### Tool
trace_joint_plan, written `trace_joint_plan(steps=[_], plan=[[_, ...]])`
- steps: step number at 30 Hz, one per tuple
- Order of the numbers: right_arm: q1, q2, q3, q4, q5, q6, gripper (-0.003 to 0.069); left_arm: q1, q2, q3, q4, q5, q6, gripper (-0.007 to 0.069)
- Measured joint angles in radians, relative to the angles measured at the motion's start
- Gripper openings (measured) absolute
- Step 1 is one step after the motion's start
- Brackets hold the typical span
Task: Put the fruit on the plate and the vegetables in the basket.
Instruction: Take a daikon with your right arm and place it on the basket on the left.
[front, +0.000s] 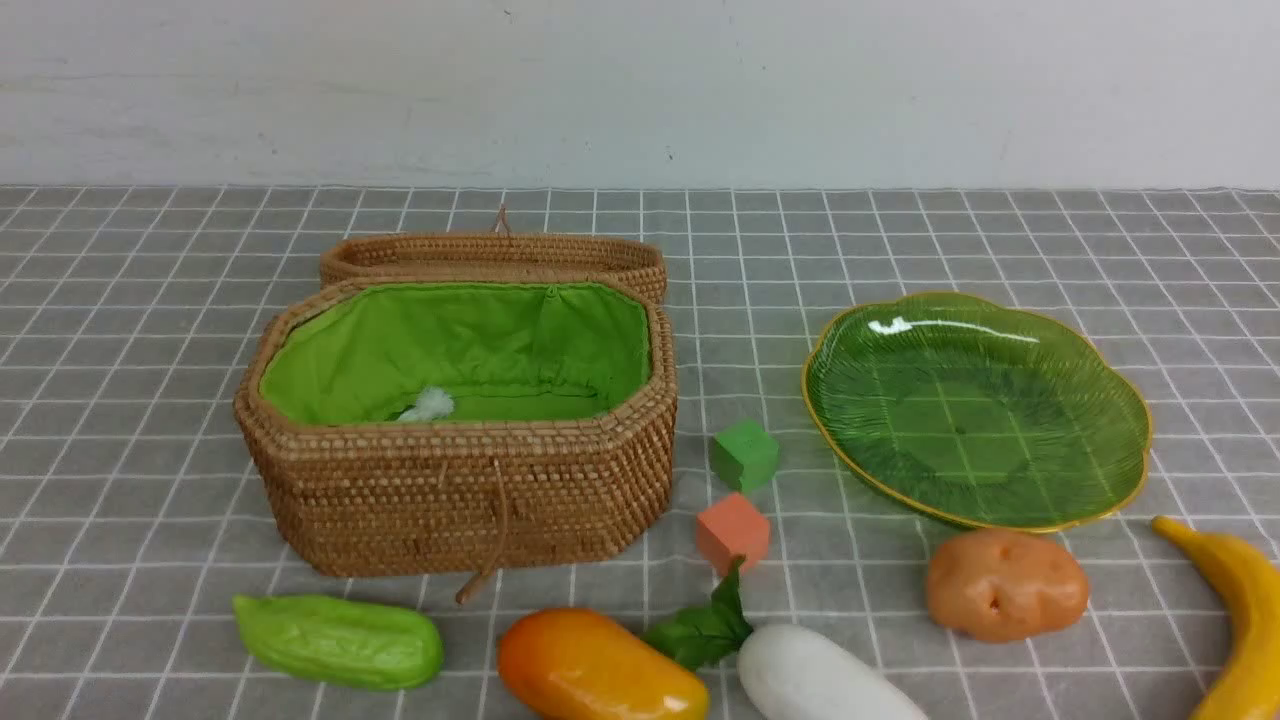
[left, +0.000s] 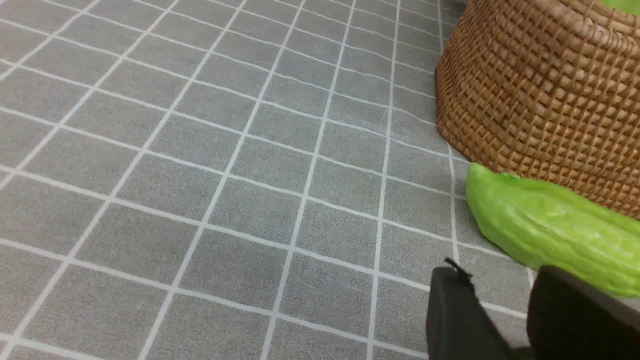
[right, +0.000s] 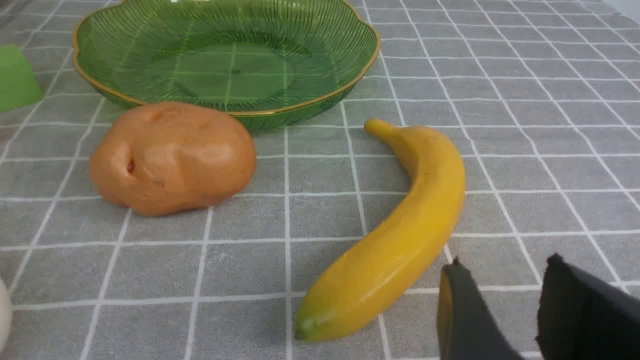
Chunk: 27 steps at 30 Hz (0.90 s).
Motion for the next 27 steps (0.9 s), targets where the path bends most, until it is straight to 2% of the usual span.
trace_joint_plan(steps=[27], plan=[[0.0,0.0,0.0,0.0,0.0,0.0,0.0241,0.0,0.0,0.0,0.0,0.0,0.0,0.0238]])
